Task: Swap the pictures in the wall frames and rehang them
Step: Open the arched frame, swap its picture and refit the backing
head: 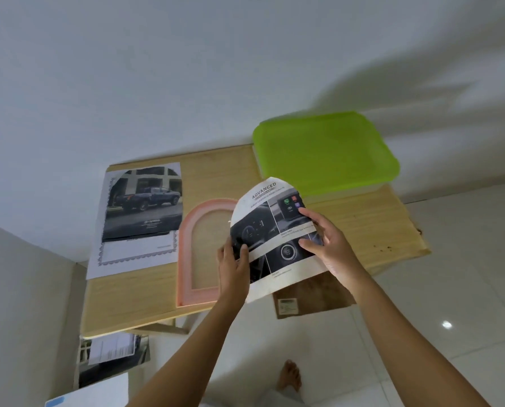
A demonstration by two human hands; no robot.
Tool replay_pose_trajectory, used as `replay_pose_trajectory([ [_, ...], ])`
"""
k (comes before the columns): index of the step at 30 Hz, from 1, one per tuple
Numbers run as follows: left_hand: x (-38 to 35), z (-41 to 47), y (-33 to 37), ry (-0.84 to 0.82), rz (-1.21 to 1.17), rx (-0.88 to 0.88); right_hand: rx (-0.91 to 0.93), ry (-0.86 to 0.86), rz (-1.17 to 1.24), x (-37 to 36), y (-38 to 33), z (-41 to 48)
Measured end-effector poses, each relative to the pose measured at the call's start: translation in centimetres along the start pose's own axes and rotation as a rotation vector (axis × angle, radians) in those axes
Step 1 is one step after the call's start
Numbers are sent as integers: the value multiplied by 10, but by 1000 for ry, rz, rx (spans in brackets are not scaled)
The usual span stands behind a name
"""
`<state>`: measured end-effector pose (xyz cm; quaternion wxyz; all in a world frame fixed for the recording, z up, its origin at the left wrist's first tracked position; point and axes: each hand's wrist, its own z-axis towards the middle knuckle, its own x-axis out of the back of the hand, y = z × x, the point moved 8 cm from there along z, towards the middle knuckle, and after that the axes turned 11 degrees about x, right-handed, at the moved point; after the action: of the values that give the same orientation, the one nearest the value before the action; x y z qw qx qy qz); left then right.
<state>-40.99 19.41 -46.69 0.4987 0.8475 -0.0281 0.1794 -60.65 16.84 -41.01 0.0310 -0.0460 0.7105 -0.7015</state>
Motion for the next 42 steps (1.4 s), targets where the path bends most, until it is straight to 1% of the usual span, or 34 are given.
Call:
replay_pose_trajectory([
  [2, -34, -3, 8, -27, -56, 30, -5, 39, -76, 46, 3, -12],
  [5, -90, -8, 16, -105, -34, 23, -42, 127, -272, 113, 14, -35],
  [8, -145, -15, 19, -205, 4, 41, -125, 256, -326, 170, 29, -55],
  [12, -205, -21, 16, -341, 2, 92, -225, 339, -464, 226, 49, -63],
  [16, -237, -15, 25, -344, 128, 65, -297, 386, -615, 265, 64, -59],
  [22, -259, -8, 46, -302, 279, -28, -320, 387, -629, 284, 74, -40],
  [25, -262, -6, 57, -285, 308, -64, -314, 395, -622, 289, 78, -31],
  [34, -271, -7, 63, -304, 319, -67, -288, 416, -675, 301, 86, -24],
  [37, -276, -8, 63, -293, 324, -98, -292, 405, -705, 304, 90, -22],
  [42, -281, -8, 62, -257, 452, -154, -307, 393, -771, 306, 89, -21],
])
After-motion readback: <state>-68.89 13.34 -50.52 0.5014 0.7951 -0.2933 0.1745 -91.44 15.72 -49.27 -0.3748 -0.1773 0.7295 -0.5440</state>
